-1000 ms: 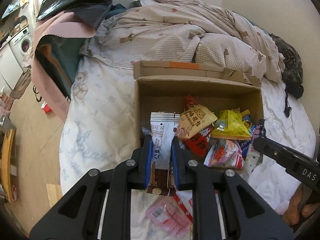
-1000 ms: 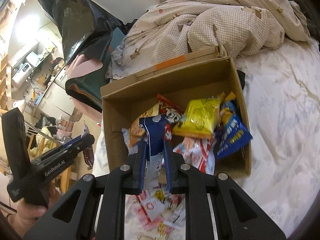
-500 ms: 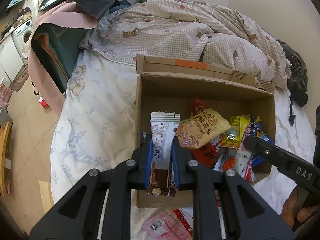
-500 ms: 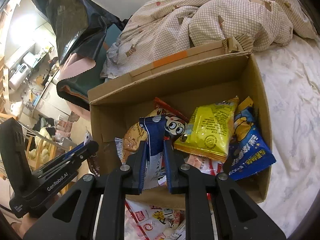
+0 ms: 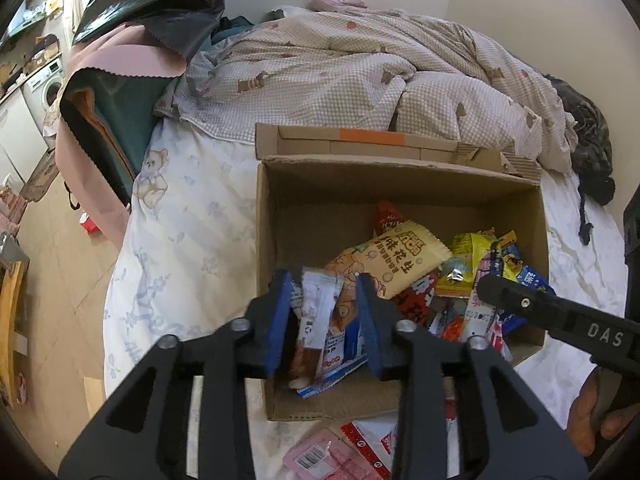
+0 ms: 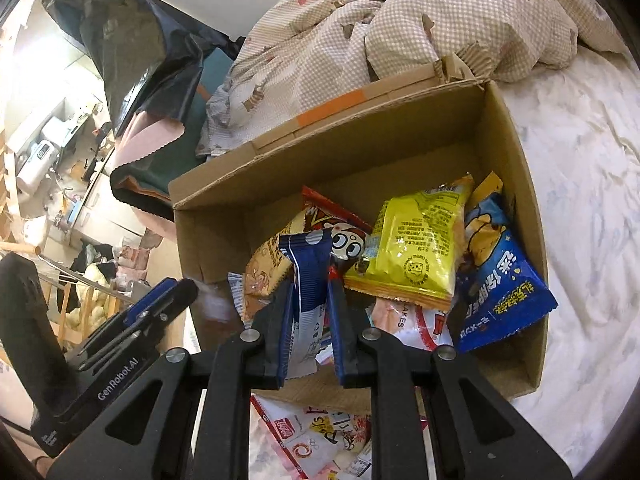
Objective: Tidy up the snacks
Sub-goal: 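Lower both bars into the box and open both tools, then withdraw both tools from the box toward the remaining snacks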
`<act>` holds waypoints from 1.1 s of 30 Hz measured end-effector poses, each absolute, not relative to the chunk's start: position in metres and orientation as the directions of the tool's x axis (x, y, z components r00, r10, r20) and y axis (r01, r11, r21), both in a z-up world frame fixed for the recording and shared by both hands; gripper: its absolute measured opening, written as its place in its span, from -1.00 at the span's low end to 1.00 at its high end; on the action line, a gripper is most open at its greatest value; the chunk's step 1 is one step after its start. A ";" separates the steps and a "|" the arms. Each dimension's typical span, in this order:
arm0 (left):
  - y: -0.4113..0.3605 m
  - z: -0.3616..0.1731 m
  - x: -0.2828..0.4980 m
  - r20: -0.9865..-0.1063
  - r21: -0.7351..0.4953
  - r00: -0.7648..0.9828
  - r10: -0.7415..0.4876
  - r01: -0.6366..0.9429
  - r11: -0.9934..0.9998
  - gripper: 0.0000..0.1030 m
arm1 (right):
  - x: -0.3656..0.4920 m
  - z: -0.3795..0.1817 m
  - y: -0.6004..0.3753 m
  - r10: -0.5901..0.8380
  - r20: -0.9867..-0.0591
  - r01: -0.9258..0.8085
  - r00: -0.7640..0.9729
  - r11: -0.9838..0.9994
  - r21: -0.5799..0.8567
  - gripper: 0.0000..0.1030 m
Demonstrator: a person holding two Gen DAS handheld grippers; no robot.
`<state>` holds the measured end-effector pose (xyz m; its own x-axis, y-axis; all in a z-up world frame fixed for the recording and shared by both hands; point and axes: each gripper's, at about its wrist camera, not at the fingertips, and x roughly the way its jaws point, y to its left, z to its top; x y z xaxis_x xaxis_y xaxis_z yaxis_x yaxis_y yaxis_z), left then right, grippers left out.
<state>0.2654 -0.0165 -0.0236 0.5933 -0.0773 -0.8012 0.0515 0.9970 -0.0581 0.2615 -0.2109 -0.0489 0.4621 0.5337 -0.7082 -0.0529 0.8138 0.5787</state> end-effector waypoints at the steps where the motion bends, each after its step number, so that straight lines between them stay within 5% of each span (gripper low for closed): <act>1: -0.016 -0.024 0.265 -0.803 -0.055 0.592 -0.071 0.045 0.997 -0.24 | 0.261 -0.048 -0.211 0.534 -0.705 -0.053 0.466 0.812 0.581 -0.59; 6: -0.011 -0.018 0.260 -0.784 -0.079 0.615 -0.081 0.031 0.996 0.68 | 0.263 -0.049 -0.215 0.555 -0.692 -0.038 0.462 0.792 0.609 -0.59; 7: -0.010 -0.015 0.258 -0.774 -0.081 0.627 -0.080 0.027 0.996 0.73 | 0.263 -0.049 -0.215 0.554 -0.695 -0.037 0.459 0.793 0.608 -0.58; 9: -0.010 -0.011 0.256 -0.762 -0.082 0.642 -0.082 0.030 0.996 0.76 | 0.263 -0.050 -0.215 0.543 -0.706 -0.033 0.454 0.803 0.596 -0.48; 11: -0.012 -0.008 0.255 -0.754 -0.077 0.651 -0.085 0.042 0.996 0.76 | 0.263 -0.051 -0.216 0.539 -0.707 -0.025 0.457 0.803 0.596 0.22; 13: -0.012 -0.006 0.254 -0.748 -0.062 0.659 -0.072 0.039 0.997 0.76 | 0.261 -0.049 -0.218 0.529 -0.697 -0.014 0.484 0.801 0.598 0.50; 21: -0.005 -0.007 0.252 -0.746 -0.099 0.658 -0.100 0.038 0.994 0.76 | 0.258 -0.041 -0.215 0.526 -0.693 -0.050 0.493 0.812 0.581 0.51; 24: -0.006 -0.003 0.247 -0.718 0.010 0.696 0.014 -0.009 1.000 0.76 | 0.254 -0.033 -0.209 0.520 -0.689 -0.092 0.504 0.826 0.556 0.51; 28: 0.000 0.003 0.244 -0.710 -0.027 0.704 0.002 -0.030 0.999 0.76 | 0.245 -0.022 -0.202 0.490 -0.693 -0.140 0.529 0.856 0.498 0.51; 33: 0.007 0.003 0.239 -0.740 -0.109 0.670 -0.063 -0.027 0.994 0.98 | 0.229 -0.008 -0.209 0.459 -0.677 -0.148 0.576 0.872 0.466 0.51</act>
<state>0.2393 0.0075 0.0035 0.6698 -0.0630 -0.7398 -0.0270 0.9937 -0.1090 0.2295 -0.2086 -0.0078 0.5757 0.4590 -0.6766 -0.1482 0.8724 0.4657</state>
